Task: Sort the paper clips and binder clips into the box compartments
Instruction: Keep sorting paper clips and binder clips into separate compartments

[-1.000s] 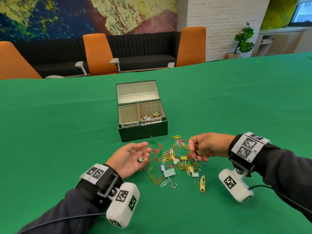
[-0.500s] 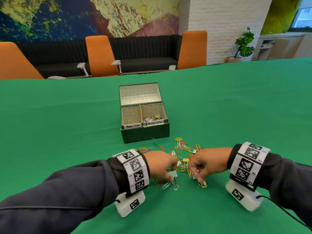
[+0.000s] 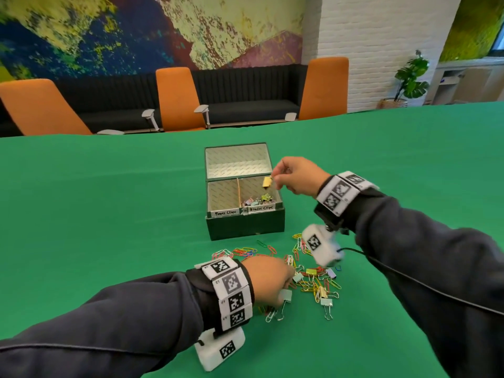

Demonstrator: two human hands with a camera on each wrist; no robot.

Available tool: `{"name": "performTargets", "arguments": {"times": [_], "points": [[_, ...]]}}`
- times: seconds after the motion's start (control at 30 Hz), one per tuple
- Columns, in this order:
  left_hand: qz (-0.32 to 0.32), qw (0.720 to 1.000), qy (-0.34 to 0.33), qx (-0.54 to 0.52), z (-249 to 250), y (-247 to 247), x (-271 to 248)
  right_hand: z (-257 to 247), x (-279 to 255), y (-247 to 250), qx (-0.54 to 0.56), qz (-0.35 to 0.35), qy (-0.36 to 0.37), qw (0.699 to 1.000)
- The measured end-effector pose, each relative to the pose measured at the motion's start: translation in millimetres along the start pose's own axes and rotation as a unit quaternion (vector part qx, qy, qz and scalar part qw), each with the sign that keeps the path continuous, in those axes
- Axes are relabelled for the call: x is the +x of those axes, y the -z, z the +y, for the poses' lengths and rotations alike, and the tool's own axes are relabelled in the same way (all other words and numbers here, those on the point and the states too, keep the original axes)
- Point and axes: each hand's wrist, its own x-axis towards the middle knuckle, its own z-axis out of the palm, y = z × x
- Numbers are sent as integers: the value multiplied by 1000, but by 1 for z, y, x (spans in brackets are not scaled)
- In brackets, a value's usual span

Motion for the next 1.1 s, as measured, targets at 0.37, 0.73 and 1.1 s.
{"name": "performTargets", "arguments": {"times": [0.37,0.73,1.1], "points": [[13,997,-47,66,13,0,-14,-8,29,-25,260,-36,-106,959],[-19,998,18,51,13,2,0,33,-20,10,173,-46,-87,980],[72,806,139,-570,-37,8,-10,66,-99,-8,-200,-376,-1,905]]}}
